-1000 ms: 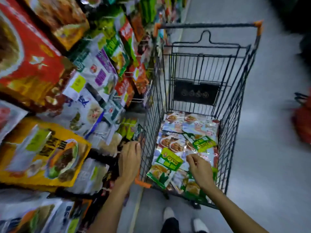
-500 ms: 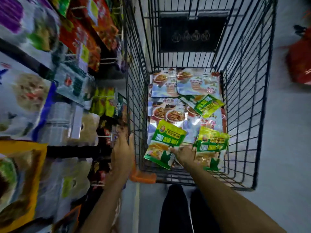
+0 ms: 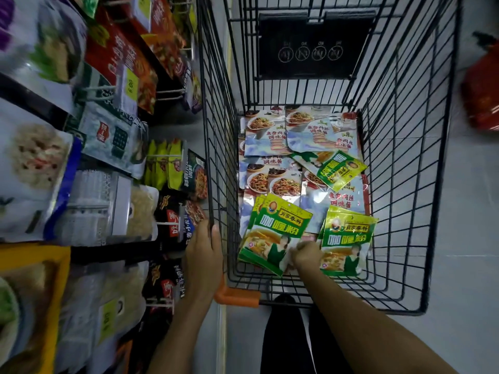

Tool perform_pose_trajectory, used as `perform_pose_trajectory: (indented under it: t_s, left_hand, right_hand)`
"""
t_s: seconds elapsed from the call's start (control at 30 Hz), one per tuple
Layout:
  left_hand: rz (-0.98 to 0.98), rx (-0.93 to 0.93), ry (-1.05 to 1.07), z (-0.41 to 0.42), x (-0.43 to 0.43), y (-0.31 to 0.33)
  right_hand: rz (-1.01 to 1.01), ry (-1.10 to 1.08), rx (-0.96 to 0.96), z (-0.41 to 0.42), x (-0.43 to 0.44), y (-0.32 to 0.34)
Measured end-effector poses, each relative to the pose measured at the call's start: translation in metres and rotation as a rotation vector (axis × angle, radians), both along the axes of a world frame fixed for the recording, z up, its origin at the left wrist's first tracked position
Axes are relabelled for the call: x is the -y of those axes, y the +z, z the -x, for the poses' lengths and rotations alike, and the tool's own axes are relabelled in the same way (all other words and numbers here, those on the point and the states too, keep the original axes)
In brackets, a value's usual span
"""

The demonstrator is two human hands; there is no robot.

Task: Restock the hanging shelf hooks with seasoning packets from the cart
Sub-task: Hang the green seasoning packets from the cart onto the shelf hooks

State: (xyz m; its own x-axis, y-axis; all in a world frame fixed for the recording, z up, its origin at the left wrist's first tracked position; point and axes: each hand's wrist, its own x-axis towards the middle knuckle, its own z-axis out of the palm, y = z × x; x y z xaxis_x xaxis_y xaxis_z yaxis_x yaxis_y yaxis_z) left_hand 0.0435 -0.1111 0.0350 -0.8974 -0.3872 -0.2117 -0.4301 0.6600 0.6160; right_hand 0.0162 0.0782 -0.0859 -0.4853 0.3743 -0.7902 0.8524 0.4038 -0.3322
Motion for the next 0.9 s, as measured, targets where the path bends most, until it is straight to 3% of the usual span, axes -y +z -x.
perform_pose_trajectory:
  t_s: [0.2,0.37,0.43,0.5,0.6,0.67,0.77,0.9]
  left_hand:
    - [-0.013,0.010,0.032,0.000,0.001,0.009]
    - [0.225,-0.224,-0.070,0.015,-0.009,0.036]
    - [0.091,-0.198,-0.104,0.028,-0.022,0.045]
    - [-0.145,-0.044,-0.110,0.043,-0.035,0.050]
    - [-0.545,0.201,-0.074,0.060,-0.048,0.050]
    - [-0.672,0.285,-0.030,0.066,-0.050,0.039]
    - [-0.737,0.328,0.030,0.065,-0.051,0.020]
    - [-0.721,0.342,0.132,0.064,-0.053,-0.001]
  right_hand:
    - [0.033,0.086,-0.242,0.004,-0.019,0.029]
    - [0.226,0.051,-0.467,0.012,-0.033,0.069]
    - [0.321,0.017,-0.509,0.017,-0.041,0.088]
    - [0.475,-0.021,-0.500,0.021,-0.046,0.104]
    - [0.737,-0.106,-0.380,0.024,-0.046,0.119]
    - [0.820,-0.147,-0.332,0.023,-0.044,0.120]
    - [0.676,-0.167,-0.365,0.022,-0.046,0.109]
    - [0.116,-0.314,-0.270,0.023,-0.081,0.059]
